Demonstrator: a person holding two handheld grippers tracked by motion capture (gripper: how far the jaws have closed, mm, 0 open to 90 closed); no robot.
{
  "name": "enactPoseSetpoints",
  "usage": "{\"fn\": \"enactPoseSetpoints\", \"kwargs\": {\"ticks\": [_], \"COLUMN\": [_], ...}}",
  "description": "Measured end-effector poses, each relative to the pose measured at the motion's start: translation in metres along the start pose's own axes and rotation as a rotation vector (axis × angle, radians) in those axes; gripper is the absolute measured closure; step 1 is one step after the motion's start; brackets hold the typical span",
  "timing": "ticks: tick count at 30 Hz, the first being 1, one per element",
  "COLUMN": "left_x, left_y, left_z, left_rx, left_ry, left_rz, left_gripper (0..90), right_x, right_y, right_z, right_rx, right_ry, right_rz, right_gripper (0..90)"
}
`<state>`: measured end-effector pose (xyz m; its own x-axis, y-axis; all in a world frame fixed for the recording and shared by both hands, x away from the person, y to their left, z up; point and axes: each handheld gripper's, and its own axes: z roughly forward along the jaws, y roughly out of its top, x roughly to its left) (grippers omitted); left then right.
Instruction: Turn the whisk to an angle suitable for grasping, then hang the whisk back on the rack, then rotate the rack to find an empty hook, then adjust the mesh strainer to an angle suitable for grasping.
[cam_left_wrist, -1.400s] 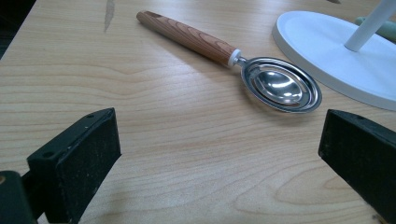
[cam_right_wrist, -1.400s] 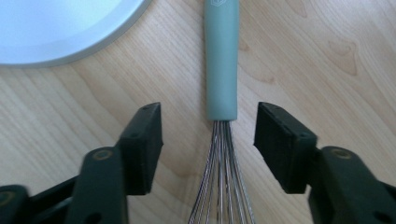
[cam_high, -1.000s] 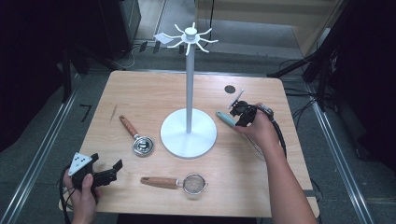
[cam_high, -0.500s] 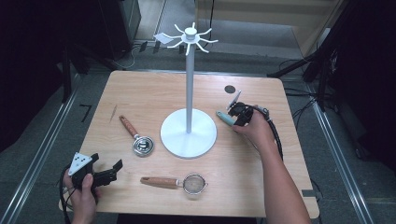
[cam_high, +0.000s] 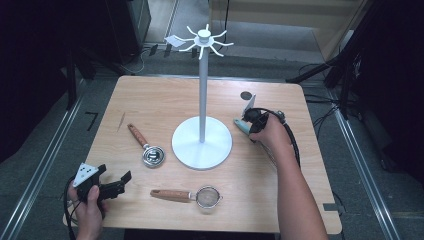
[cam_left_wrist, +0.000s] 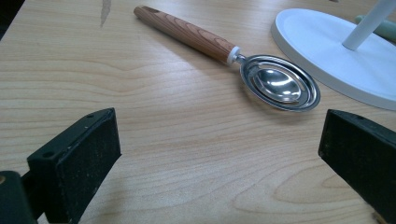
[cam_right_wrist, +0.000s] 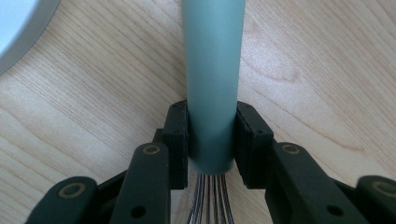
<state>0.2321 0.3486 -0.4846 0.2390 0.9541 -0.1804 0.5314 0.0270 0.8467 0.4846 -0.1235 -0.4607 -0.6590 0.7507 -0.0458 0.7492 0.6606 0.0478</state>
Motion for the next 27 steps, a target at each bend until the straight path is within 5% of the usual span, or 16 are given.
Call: {"fn": "enactPoseSetpoints", "kwargs": {"ticks": [12,19,27], "left_x": [0.0,-0.001,-0.001], "left_y": [0.0,0.0,0.0], "left_z": [0.0,0.0,0.0], "left_rx": [0.009,0.004,0.005], "left_ry": [0.003,0.007,0.007], "left_rz": [0.006,0.007,0.007], "left_gripper": [0.0,0.0,0.0], "right_x": [0.005,0.004,0.015], "right_y": [-0.007,-0.022,-0.044], "right_z": [-0.001,-0.015,-0.05], "right_rx": [-0.034,-0.162,-0.383], "right_ry": [-0.005,-0.013,0.044], "right_rz": [0.042,0.062,0.083], "right_gripper": [71.2,71.3,71.3]}}
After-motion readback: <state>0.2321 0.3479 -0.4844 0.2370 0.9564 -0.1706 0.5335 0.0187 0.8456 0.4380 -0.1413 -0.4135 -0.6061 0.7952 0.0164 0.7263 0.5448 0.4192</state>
